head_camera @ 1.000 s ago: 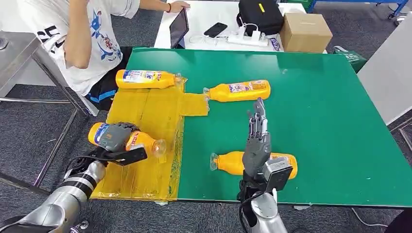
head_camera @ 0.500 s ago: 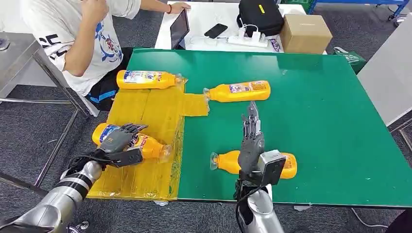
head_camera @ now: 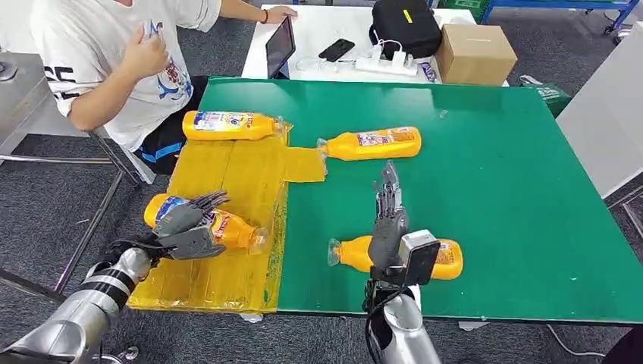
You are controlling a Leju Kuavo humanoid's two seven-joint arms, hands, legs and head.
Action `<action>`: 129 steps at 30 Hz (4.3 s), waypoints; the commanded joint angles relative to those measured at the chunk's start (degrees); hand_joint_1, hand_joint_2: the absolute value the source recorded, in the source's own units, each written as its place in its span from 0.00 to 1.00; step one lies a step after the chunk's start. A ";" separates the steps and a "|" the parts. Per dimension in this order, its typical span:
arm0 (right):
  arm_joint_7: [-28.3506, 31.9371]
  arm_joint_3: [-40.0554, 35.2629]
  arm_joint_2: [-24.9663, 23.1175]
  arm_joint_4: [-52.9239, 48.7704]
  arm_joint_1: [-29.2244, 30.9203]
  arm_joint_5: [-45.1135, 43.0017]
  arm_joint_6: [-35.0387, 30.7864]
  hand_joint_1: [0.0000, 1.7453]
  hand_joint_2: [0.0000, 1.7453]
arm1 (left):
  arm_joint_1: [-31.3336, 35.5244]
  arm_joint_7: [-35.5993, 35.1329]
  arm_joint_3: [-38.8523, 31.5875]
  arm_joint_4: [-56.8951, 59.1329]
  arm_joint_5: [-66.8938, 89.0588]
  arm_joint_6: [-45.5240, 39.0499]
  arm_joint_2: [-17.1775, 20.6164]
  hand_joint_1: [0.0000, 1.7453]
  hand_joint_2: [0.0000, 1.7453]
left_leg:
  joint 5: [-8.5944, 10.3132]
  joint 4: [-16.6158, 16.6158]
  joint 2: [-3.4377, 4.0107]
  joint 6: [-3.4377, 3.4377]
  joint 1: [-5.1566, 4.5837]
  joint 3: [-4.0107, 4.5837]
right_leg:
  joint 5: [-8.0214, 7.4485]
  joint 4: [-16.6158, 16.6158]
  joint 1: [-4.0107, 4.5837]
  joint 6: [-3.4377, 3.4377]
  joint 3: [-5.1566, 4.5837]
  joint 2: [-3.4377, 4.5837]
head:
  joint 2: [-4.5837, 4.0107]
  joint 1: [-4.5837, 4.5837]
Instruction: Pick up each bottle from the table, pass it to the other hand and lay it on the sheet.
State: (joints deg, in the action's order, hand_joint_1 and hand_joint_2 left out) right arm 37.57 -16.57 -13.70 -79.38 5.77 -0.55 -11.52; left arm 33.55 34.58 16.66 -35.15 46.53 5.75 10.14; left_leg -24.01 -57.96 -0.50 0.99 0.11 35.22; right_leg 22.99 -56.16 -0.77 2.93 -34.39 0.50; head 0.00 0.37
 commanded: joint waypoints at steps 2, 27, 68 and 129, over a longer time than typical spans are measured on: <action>-0.82 0.47 -0.02 4.86 2.33 0.63 -0.31 0.00 0.00 | -7.30 1.86 -9.93 -9.58 -15.88 -8.88 -7.92 0.00 0.00 | -0.04 0.12 0.14 -0.02 0.00 -0.21 | -0.01 0.13 0.01 -0.06 0.17 0.06 | 0.00 0.00; -20.63 -5.95 17.77 2.68 3.48 34.63 0.34 0.00 1.00 | -14.15 5.02 -23.84 -27.28 -33.80 -31.80 -18.66 0.00 1.00 | -0.15 0.07 0.02 0.09 0.05 0.05 | 0.07 0.28 0.08 0.01 0.06 -0.09 | 0.00 0.00; -35.48 -11.40 37.15 9.29 11.37 36.73 19.36 0.00 1.00 | -15.61 3.24 -20.05 -17.68 -30.97 -25.41 -19.86 0.00 1.00 | -0.07 -0.01 0.02 0.05 -0.06 0.47 | -0.01 0.12 -0.02 -0.01 -0.42 -0.04 | 0.00 -0.02; -11.31 6.67 9.72 -12.65 1.58 34.17 -26.38 1.00 1.00 | -17.54 -5.51 -12.77 -22.71 -46.28 -7.64 -23.92 0.00 1.00 | -0.15 -0.14 -0.11 0.00 0.09 0.52 | 0.17 -0.12 0.12 -0.06 -0.51 -0.14 | 0.00 -0.04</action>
State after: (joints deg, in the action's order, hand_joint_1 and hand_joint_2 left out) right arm 18.87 -21.21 6.22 -79.31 11.61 34.45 -26.56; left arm 15.65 31.94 -0.63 -55.14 5.86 -8.99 -12.50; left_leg -24.00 -58.01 -0.67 0.99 0.23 35.91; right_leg 23.00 -56.19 -0.64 2.94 -35.03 0.37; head 0.00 0.33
